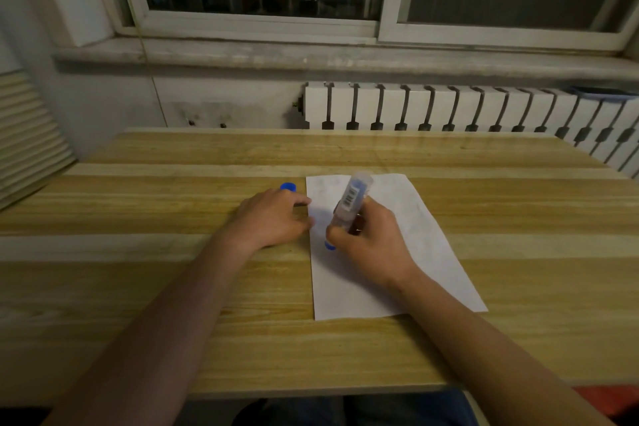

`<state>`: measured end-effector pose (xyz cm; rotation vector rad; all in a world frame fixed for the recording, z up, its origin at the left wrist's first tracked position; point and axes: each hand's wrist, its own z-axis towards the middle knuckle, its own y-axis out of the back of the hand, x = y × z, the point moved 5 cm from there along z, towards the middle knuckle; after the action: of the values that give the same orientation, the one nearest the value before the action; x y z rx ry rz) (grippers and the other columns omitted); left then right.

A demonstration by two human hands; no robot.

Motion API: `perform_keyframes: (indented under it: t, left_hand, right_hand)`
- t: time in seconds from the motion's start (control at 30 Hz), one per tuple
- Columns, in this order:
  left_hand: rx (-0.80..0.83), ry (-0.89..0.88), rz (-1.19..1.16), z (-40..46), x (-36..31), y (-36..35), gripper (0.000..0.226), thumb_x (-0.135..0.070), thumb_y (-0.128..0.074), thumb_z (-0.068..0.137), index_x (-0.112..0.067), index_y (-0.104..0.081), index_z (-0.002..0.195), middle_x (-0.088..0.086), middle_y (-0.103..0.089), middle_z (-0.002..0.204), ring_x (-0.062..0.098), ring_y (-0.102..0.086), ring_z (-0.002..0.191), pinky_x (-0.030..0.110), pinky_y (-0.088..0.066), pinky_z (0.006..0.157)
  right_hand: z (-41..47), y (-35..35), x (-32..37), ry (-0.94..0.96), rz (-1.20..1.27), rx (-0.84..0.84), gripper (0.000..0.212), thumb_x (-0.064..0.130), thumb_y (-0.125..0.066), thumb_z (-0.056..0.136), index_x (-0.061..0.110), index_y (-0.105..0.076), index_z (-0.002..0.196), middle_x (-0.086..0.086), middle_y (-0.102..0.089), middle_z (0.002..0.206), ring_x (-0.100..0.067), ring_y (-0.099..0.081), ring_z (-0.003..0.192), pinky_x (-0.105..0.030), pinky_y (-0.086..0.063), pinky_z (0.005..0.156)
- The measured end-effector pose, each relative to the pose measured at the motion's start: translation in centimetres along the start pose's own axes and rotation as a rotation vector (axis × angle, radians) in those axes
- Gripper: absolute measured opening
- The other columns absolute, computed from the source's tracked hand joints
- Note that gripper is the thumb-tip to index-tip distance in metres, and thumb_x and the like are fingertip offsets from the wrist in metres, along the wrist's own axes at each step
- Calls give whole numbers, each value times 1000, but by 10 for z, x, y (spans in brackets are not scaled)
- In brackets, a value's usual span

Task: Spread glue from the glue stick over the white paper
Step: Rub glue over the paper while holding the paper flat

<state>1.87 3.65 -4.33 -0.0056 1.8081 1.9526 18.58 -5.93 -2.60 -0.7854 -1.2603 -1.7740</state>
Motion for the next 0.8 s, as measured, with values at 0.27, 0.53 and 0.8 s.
perform_keyframes:
  t: [0.27, 0.53, 0.8]
  left_hand:
    - [15, 5, -7, 0, -1, 1, 56, -62, -60, 78, -44, -56, 131, -14, -50, 90, 12, -50, 89, 35, -40, 71]
    - [16, -5, -12, 1, -1, 1, 58, -62, -60, 77, -44, -56, 131, -11, -50, 90, 15, -50, 88, 35, -41, 71]
    - [5, -7, -1, 1, -1, 1, 55, -61, -60, 79, -44, -56, 131, -8, -63, 114, 18, -57, 103, 36, -45, 79]
  right_hand:
    - [-2, -11, 2, 34, -32, 74, 14, 21, -72, 83, 17, -61, 90, -4, -68, 81, -19, -62, 72, -37, -54, 64]
    - [-3, -12, 2, 68, -42, 65, 18, 22, -71, 85, 23, -54, 80, 6, -60, 69, -1, -51, 57, -22, -45, 52]
    - [-3, -6, -2, 40, -47, 44, 17, 24, -71, 82, 17, -55, 82, 7, -58, 68, 0, -52, 58, -21, -45, 51]
